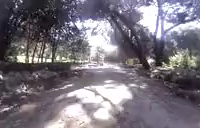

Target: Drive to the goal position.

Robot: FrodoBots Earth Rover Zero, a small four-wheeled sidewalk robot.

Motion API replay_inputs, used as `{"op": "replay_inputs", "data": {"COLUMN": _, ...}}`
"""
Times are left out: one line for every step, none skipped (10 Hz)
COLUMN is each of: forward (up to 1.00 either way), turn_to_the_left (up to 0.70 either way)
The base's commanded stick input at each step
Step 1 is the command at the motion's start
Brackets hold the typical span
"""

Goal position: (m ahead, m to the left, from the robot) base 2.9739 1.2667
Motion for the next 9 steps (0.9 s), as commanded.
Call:
{"op": "replay_inputs", "data": {"forward": 0.85, "turn_to_the_left": 0.0}}
{"op": "replay_inputs", "data": {"forward": 0.85, "turn_to_the_left": 0.0}}
{"op": "replay_inputs", "data": {"forward": 0.85, "turn_to_the_left": 0.0}}
{"op": "replay_inputs", "data": {"forward": 0.85, "turn_to_the_left": 0.0}}
{"op": "replay_inputs", "data": {"forward": 0.85, "turn_to_the_left": 0.0}}
{"op": "replay_inputs", "data": {"forward": 0.85, "turn_to_the_left": 0.0}}
{"op": "replay_inputs", "data": {"forward": 0.85, "turn_to_the_left": 0.0}}
{"op": "replay_inputs", "data": {"forward": 0.85, "turn_to_the_left": 0.0}}
{"op": "replay_inputs", "data": {"forward": 0.85, "turn_to_the_left": 0.0}}
